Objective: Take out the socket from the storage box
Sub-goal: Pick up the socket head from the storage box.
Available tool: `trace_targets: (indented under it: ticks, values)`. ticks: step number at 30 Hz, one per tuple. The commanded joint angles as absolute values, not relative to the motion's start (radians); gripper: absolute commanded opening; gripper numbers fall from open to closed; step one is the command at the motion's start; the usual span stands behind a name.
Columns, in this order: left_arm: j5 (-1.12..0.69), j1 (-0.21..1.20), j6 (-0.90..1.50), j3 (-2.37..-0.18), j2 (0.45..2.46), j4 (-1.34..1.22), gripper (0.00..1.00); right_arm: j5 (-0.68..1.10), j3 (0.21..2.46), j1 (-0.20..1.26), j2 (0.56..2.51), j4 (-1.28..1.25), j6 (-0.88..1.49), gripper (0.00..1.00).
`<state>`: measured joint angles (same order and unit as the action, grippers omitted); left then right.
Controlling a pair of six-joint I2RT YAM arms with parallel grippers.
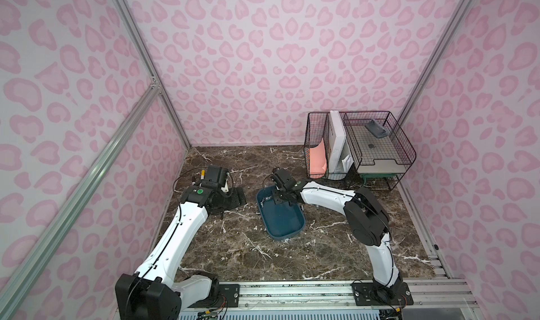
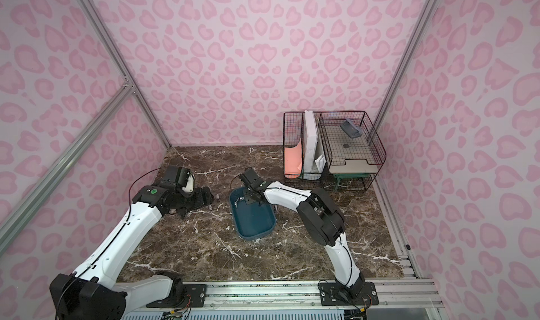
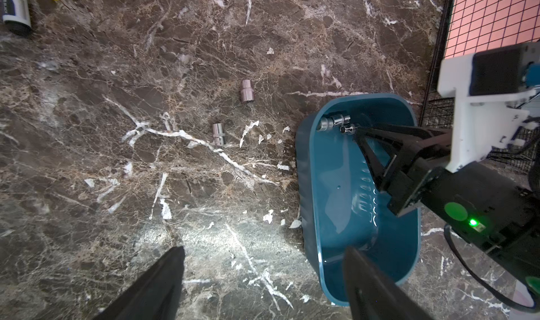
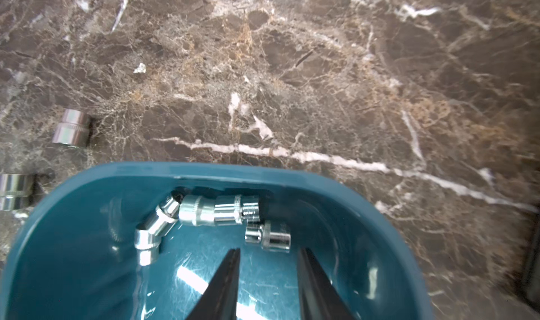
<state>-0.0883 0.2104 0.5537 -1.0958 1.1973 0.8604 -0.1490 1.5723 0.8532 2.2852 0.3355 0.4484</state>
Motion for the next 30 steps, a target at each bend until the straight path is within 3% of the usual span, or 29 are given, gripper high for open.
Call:
trace_targets:
  ticks: [1, 7, 22, 30]
  values:
    - [-0.081, 0.21, 0.548, -1.095, 1.195, 0.854, 0.88, -0.137, 1.593, 0.85, 2.307, 0.308, 0.44, 0.45]
    - [-0.077, 0.209, 0.546, -1.094, 1.192, 0.856, 0.88, -0.13, 1.612, 0.841, 2.334, 0.308, 0.43, 0.48]
    - [-0.075, 0.209, 0.549, -1.086, 1.198, 0.851, 0.88, -0.124, 1.633, 0.839, 2.373, 0.316, 0.414, 0.46]
    - [-0.077, 0.21, 0.549, -1.088, 1.197, 0.851, 0.88, -0.129, 1.647, 0.84, 2.389, 0.324, 0.406, 0.37]
